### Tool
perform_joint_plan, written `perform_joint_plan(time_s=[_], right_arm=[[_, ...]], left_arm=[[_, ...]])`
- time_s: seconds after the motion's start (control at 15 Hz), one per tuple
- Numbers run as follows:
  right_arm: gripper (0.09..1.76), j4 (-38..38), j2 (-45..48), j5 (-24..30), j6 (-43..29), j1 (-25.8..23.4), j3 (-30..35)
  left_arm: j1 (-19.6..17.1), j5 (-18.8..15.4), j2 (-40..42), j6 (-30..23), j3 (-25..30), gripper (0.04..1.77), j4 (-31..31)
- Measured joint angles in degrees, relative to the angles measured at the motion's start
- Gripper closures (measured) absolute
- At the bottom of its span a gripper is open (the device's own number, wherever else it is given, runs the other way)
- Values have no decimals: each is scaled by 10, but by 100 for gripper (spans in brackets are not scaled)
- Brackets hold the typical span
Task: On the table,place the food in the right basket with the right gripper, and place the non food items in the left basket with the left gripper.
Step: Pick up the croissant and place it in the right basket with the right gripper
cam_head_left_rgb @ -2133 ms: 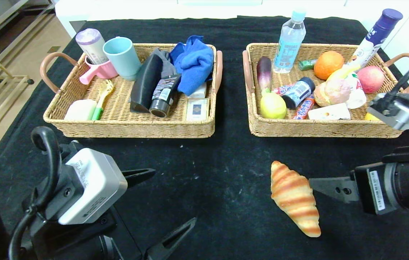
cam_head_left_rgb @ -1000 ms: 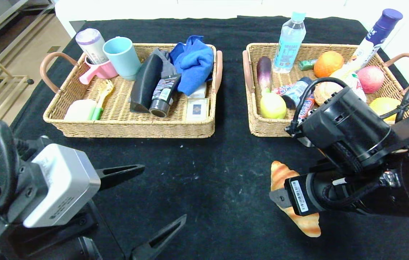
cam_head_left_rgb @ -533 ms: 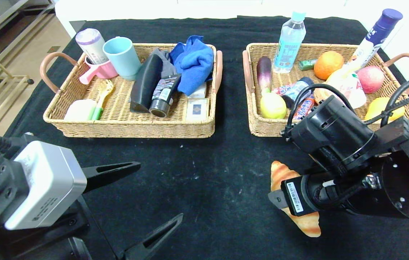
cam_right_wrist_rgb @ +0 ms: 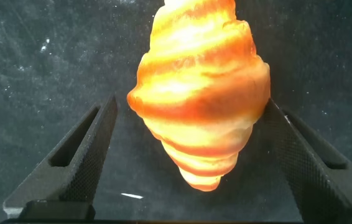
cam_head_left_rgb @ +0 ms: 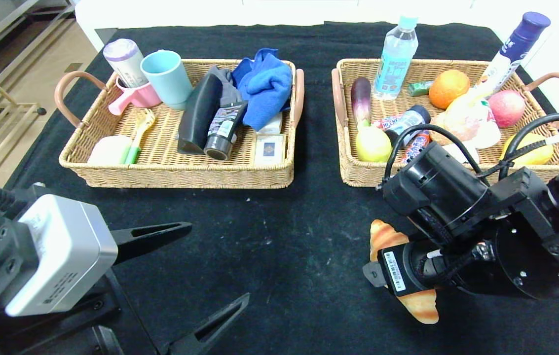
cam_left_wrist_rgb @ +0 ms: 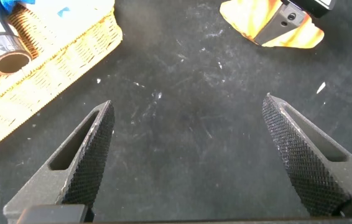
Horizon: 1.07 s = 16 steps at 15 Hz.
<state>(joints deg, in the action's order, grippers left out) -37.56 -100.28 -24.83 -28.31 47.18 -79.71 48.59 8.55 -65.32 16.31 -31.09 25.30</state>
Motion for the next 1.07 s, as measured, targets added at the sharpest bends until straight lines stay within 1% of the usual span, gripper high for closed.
perform_joint_plan(time_s=[0.87, 1.0, 1.07], right_arm=[[14, 9, -11, 1, 0, -3, 5], [50, 9, -11, 1, 0, -2, 6], [62, 9, -11, 1, 1, -2, 6]], left_arm=[[-3, 1, -8, -2, 4, 9, 1], [-3, 1, -8, -2, 4, 9, 1], [-3, 1, -8, -2, 4, 9, 1]])
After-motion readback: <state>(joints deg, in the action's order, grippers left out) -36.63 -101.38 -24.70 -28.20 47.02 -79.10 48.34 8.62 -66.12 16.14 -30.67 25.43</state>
